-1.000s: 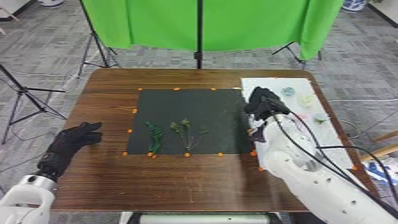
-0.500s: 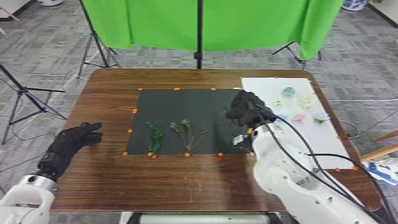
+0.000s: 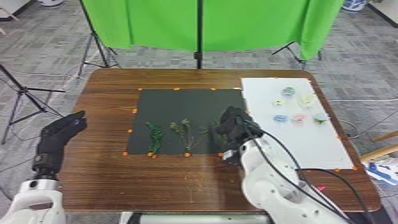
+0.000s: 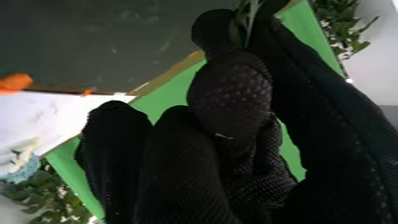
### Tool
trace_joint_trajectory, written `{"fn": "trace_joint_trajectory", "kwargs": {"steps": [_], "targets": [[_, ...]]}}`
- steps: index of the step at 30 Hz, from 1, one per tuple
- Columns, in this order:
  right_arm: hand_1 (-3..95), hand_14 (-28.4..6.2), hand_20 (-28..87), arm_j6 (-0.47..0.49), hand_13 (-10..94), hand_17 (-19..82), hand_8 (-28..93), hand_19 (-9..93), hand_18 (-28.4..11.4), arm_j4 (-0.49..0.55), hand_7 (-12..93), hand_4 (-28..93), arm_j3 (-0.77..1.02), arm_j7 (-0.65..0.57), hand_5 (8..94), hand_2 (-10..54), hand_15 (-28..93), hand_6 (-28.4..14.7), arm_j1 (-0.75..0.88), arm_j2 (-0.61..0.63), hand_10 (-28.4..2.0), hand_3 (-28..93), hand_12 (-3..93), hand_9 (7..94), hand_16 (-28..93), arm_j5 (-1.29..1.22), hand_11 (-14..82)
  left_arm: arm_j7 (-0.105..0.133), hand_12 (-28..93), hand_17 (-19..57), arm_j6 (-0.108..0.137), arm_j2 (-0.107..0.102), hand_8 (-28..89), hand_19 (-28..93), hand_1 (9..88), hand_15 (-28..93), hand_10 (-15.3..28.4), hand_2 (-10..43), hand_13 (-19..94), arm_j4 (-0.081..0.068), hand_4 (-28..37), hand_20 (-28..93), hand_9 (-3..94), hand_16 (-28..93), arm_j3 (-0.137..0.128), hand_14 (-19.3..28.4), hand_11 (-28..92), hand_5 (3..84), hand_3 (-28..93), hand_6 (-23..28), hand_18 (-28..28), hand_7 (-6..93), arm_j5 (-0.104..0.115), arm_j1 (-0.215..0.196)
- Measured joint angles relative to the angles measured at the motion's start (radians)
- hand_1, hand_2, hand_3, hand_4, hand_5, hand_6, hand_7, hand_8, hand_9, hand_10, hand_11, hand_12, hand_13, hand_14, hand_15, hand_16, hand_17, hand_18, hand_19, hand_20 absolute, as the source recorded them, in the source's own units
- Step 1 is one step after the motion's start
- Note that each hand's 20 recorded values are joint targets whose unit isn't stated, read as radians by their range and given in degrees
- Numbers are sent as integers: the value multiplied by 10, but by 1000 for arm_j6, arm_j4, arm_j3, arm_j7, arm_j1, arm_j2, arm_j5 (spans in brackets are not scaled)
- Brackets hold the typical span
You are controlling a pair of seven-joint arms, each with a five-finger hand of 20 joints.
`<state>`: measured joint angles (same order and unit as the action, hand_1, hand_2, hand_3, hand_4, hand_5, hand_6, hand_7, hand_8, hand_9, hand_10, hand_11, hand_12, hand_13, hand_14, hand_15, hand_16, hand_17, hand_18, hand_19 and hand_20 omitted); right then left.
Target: Arrange flowers
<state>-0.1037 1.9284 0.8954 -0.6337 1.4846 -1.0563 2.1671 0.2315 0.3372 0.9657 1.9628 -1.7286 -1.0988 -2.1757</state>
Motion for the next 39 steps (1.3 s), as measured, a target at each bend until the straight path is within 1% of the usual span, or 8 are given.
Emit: {"fn": "trace_joint_trajectory", "kwargs": {"steps": [2, 5, 19, 27, 35, 39], "targets": [[514, -14, 685, -1, 937, 732, 202, 932, -157, -10, 295, 25, 0, 3, 856, -95, 753, -39, 4, -8, -95, 605, 247, 937, 286, 5, 526, -5, 105, 113, -6, 0, -59, 174, 297, 225, 142, 41, 364, 0, -215, 210, 430, -18, -3, 182, 216, 470, 666, 64, 147, 131, 5, 0], [508, -14, 684, -9, 937, 731, 194, 932, -157, -27, 297, 19, -4, 8, 854, -95, 751, -37, 6, -15, -95, 599, 248, 937, 286, 13, 524, -14, 105, 108, -21, 1, -60, 164, 293, 227, 144, 42, 366, 0, -216, 205, 435, -19, -7, 184, 216, 471, 663, 64, 146, 132, 7, 0], [487, -14, 669, -48, 937, 721, 174, 932, -158, -86, 295, -1, -16, 19, 841, -95, 732, -37, 4, -26, -97, 581, 253, 937, 288, 37, 500, -50, 106, 100, -86, 5, -60, 141, 286, 229, 148, 43, 373, -1, -219, 193, 448, -21, -19, 188, 216, 473, 662, 63, 142, 132, 3, 6], [474, -15, 667, -55, 937, 717, 170, 932, -160, -90, 294, 2, -13, 20, 838, -95, 728, -37, 4, -25, -98, 582, 258, 937, 292, 51, 495, -63, 107, 99, -103, 8, -59, 139, 284, 229, 148, 42, 374, -1, -220, 191, 450, -21, -26, 188, 216, 473, 662, 63, 141, 129, 0, 7], [426, -16, 668, -55, 937, 711, 152, 932, -162, -90, 278, -18, -6, 29, 826, -95, 722, -33, 6, -25, -99, 590, 266, 937, 300, 53, 486, -73, 107, 96, -116, 11, -60, 136, 284, 230, 149, 42, 377, -1, -218, 189, 450, -21, -27, 190, 216, 472, 661, 62, 141, 129, -3, 7], [418, -17, 668, -55, 937, 709, 147, 932, -162, -90, 279, -26, 3, 32, 825, -95, 719, -33, 10, -25, -99, 599, 269, 937, 305, 59, 485, -77, 107, 96, -123, 11, -59, 134, 284, 230, 149, 41, 378, -1, -217, 188, 450, -21, -28, 190, 214, 472, 660, 63, 141, 127, -5, 8]]}}
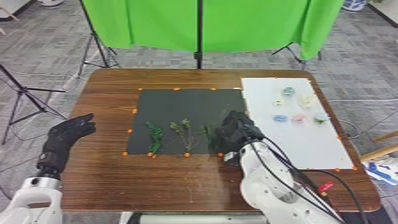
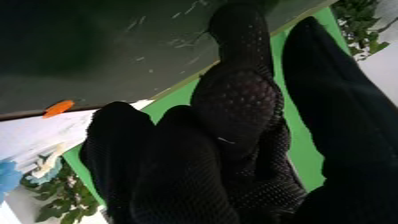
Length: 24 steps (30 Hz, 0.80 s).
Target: Arrange flowers
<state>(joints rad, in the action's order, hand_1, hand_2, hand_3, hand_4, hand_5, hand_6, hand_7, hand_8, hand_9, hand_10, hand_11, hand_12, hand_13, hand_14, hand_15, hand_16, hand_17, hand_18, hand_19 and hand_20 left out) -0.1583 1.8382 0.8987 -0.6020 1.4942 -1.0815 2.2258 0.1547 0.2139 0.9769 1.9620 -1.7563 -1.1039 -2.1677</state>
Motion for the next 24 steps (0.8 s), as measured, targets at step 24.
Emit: {"fn": "trace_joint_trajectory", "kwargs": {"steps": [24], "targets": [[327, -32, 688, -16, 937, 698, -2, 932, -177, 68, 172, -67, -19, 133, 816, 7, 726, -6, 17, 31, -99, 683, 266, 937, 315, -68, 497, -11, 108, 95, -9, 1, -57, 131, 283, 232, 149, 42, 382, 0, -216, 186, 450, -23, -4, 190, 212, 472, 655, 64, 139, 123, -3, 0]]}}
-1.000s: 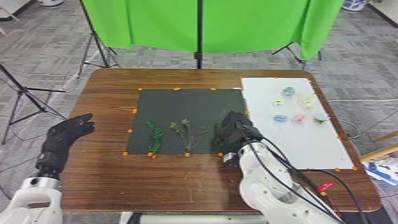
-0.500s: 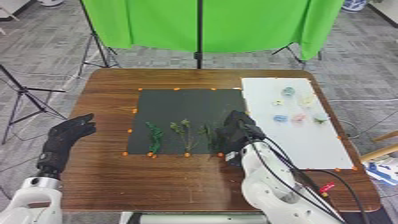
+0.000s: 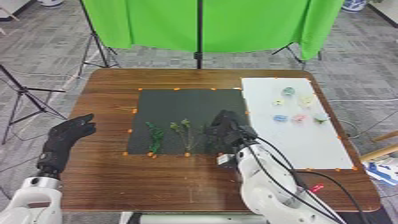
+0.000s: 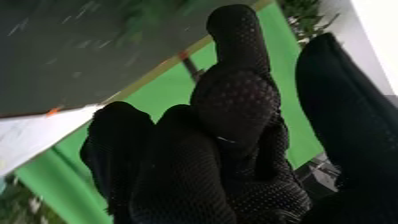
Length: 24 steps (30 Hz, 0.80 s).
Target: Arrange flowers
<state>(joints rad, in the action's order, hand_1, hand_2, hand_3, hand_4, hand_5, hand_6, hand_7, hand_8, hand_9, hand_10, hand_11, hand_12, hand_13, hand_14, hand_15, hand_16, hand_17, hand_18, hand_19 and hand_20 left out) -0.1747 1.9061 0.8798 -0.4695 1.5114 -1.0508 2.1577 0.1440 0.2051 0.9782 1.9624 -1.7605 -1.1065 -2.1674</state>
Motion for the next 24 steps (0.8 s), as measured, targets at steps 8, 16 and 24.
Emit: {"fn": "trace_joint_trajectory", "kwargs": {"steps": [8, 16, 24], "targets": [[308, -38, 695, 117, 937, 699, -30, 932, -182, 4, 161, -64, -26, 34, 805, 36, 734, 7, -6, 2, -101, 686, 258, 937, 314, -47, 508, -8, 108, 94, -3, 0, -58, 130, 283, 232, 149, 42, 382, 0, -217, 185, 450, -23, -1, 191, 212, 471, 656, 63, 139, 121, 0, -1], [296, -40, 700, 142, 937, 700, -65, 932, -185, -16, 160, -59, -31, 24, 805, 45, 738, 8, -6, -1, -102, 691, 253, 937, 313, -18, 516, -13, 108, 94, -7, 1, -58, 129, 282, 232, 149, 41, 381, 1, -217, 183, 450, -23, -8, 192, 212, 471, 658, 65, 139, 117, -1, -2], [288, -40, 702, 141, 937, 703, -91, 932, -184, -14, 165, -54, -19, 10, 805, 47, 741, 8, -2, 1, -102, 694, 251, 937, 311, -14, 517, -18, 107, 93, -10, 1, -56, 128, 282, 232, 149, 41, 382, 2, -219, 182, 449, -23, -9, 190, 210, 471, 657, 66, 139, 114, -2, -3]]}}
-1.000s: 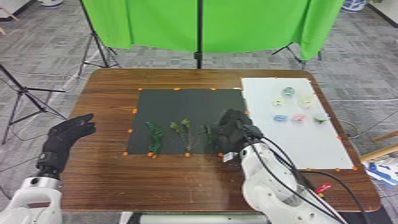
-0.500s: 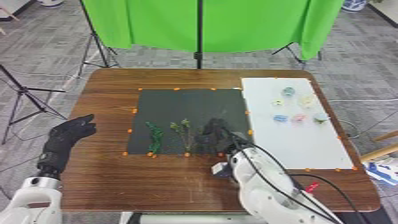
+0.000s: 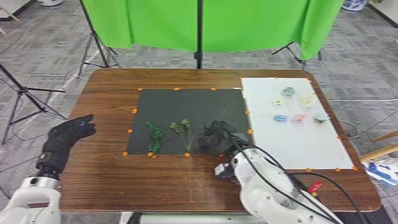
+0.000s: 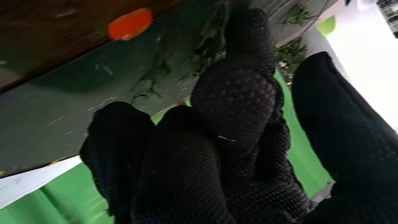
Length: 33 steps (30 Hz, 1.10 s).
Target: Arrange flowers
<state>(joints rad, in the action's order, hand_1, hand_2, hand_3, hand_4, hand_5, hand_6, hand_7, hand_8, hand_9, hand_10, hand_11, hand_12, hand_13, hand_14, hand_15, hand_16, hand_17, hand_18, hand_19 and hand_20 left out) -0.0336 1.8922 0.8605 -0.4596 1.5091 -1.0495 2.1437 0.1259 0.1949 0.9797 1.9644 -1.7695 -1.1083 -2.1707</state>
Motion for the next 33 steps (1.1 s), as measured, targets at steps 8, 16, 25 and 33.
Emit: {"fn": "trace_joint_trajectory", "kwargs": {"steps": [8, 16, 25, 33], "targets": [[281, -40, 702, 0, 937, 705, -94, 932, -184, 4, 164, -51, 16, -7, 805, 47, 741, 5, 7, 10, -102, 694, 252, 937, 311, -2, 516, -1, 107, 92, -1, 0, -56, 128, 282, 230, 149, 42, 381, 0, -219, 182, 449, -24, 0, 190, 210, 472, 656, 67, 139, 110, -1, 0], [275, -40, 704, 0, 937, 704, -94, 932, -185, 11, 163, -49, 27, -15, 804, 45, 741, 4, 12, 25, -103, 693, 251, 937, 311, -3, 517, 0, 106, 92, -1, 0, -56, 127, 282, 231, 150, 42, 381, 0, -219, 181, 449, -23, -1, 190, 210, 471, 656, 67, 138, 110, -1, 0], [281, -26, 693, -35, 932, 677, -85, 932, -174, 71, 176, -55, 99, 21, 785, -27, 688, 2, 54, 41, -107, 693, 296, 912, 362, -168, 427, 1, 107, 92, -1, 2, -56, 128, 281, 231, 149, 41, 381, 1, -219, 181, 449, -23, -1, 190, 210, 471, 657, 66, 138, 111, -1, 1], [273, -47, 670, -185, 869, 621, -78, 932, -173, 205, 165, -66, 266, 20, 717, -68, 672, -3, 57, 122, -146, 679, 270, 800, 378, -96, 252, 1, 107, 92, -1, 2, -56, 128, 281, 231, 149, 41, 382, 1, -219, 181, 448, -23, 0, 191, 210, 473, 657, 66, 138, 112, -1, 2]]}}
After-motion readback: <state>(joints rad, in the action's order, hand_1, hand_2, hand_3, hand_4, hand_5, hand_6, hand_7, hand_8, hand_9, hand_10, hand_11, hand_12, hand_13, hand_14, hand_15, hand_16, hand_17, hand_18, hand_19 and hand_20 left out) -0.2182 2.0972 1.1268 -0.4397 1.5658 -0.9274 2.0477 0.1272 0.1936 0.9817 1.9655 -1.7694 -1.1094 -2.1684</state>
